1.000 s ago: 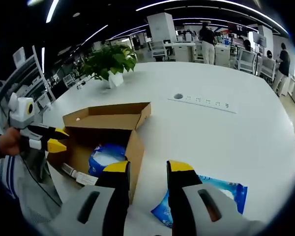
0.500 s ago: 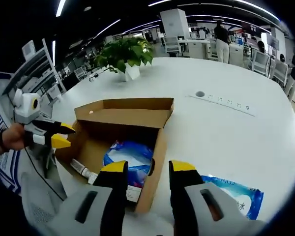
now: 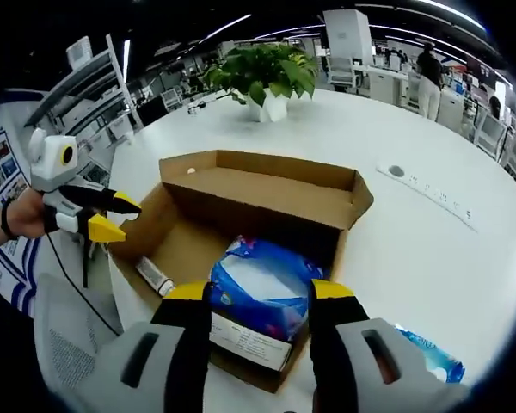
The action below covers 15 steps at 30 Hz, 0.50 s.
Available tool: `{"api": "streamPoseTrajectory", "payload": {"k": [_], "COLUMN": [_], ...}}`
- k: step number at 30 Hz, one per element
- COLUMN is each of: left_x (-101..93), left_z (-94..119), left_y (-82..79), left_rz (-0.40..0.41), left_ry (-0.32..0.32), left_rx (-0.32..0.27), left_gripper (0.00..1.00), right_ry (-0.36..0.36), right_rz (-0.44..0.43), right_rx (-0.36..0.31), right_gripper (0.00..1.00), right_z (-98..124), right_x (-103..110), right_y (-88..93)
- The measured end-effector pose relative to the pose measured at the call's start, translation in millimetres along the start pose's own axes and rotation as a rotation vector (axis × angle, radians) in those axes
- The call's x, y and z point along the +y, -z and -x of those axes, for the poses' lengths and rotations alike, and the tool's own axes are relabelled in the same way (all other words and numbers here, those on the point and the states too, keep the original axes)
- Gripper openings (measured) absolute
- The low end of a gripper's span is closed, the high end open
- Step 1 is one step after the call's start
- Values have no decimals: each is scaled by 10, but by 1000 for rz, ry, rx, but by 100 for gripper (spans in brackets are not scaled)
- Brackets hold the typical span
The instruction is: Operate the shoe box by opening the lid, removing the specified soft item, and placing it in the target area until the item is outside and the box remains undamaged.
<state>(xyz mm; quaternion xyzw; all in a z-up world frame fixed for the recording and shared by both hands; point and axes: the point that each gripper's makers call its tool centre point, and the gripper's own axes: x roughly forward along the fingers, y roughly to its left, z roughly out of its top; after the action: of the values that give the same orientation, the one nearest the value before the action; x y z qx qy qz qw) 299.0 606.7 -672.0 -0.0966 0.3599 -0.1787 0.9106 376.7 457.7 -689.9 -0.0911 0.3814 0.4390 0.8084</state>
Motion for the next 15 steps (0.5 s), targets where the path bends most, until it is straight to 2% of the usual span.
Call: {"api": "streamPoseTrajectory", "payload": {"k": [3, 9, 15], "left_x": [9, 42, 54], "left_z": [48, 127, 194], "left_y": [5, 4, 10], "left_rz": [5, 15, 24], "left_ry": [-4, -14, -20], "left_rx": [-13, -32, -42], "left_gripper": [42, 42, 46], "right_ry": [-13, -28, -57], "right_rz": [64, 125, 187], "right_rx": [36, 80, 109], "right_gripper": [45, 47, 51], "right_z": [-51, -116, -236], "right_x": [52, 112, 180], "right_y": [28, 37, -42]}}
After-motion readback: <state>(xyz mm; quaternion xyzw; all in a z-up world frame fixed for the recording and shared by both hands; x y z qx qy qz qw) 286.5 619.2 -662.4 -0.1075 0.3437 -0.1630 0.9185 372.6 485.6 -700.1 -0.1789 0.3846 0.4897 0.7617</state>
